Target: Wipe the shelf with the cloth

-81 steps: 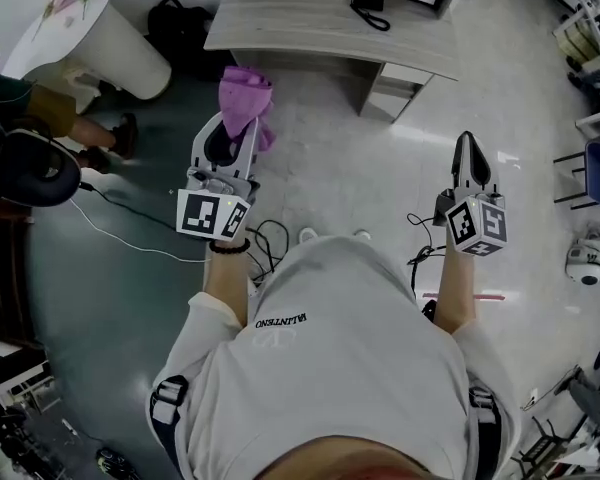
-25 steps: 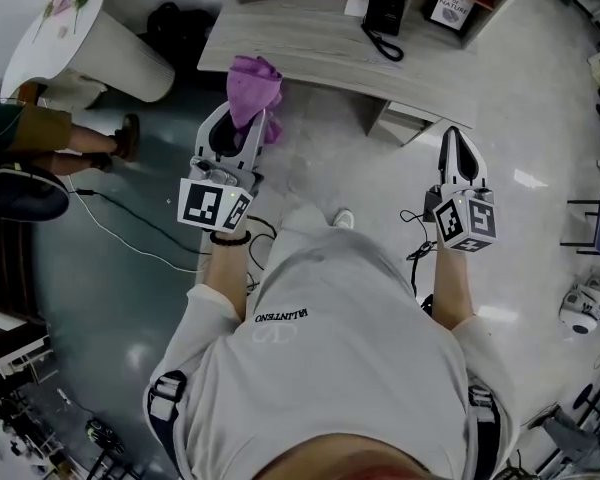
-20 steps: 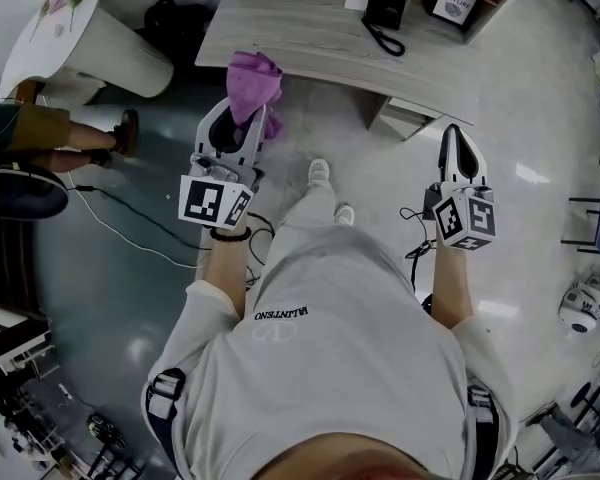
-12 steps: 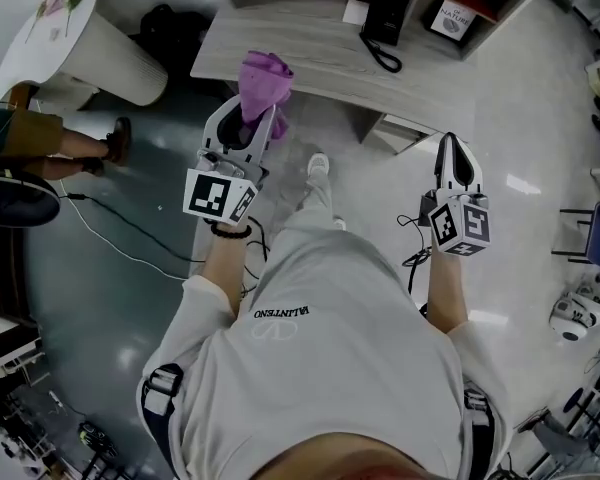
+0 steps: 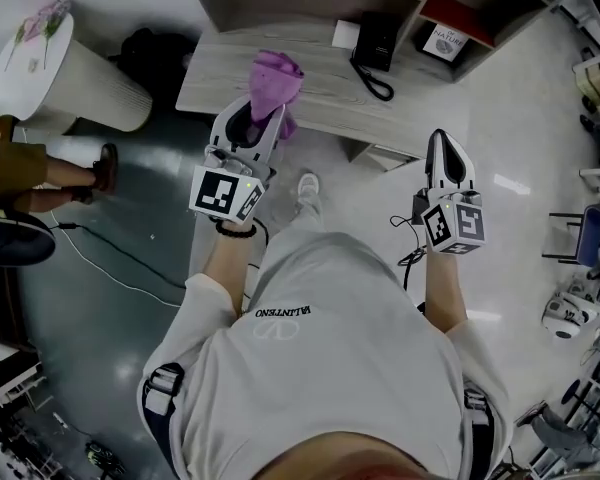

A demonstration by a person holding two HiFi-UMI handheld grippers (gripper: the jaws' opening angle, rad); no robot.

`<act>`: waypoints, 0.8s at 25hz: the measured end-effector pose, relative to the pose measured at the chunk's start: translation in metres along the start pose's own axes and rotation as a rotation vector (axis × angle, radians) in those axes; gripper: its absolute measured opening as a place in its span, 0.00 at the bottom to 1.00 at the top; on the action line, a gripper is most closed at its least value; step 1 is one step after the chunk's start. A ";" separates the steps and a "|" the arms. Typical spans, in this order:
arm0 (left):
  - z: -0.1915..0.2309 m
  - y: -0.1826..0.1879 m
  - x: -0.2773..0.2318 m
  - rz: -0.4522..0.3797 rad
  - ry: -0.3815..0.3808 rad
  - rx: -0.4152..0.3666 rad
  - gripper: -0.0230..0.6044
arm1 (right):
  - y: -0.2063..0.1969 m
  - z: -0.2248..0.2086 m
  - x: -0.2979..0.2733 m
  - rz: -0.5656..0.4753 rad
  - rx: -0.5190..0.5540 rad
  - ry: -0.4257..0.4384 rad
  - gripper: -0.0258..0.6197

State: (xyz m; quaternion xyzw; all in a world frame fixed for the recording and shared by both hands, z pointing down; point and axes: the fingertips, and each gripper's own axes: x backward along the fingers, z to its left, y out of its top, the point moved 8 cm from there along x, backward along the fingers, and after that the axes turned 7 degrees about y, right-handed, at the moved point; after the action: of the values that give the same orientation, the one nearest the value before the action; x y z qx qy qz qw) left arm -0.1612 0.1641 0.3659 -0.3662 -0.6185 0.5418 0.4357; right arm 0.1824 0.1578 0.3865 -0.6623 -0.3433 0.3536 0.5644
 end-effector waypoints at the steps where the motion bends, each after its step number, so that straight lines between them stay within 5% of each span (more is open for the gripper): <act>1: 0.006 -0.003 -0.011 0.001 -0.006 0.003 0.20 | 0.002 -0.003 -0.011 -0.001 0.004 0.001 0.04; 20: 0.092 -0.061 -0.202 0.097 -0.099 0.030 0.20 | 0.028 -0.004 -0.190 0.038 0.098 -0.041 0.04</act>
State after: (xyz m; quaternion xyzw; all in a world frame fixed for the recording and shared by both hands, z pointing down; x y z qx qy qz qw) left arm -0.1748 -0.0639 0.3943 -0.3618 -0.6126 0.5889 0.3834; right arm 0.0899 -0.0099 0.3743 -0.6328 -0.3244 0.3942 0.5822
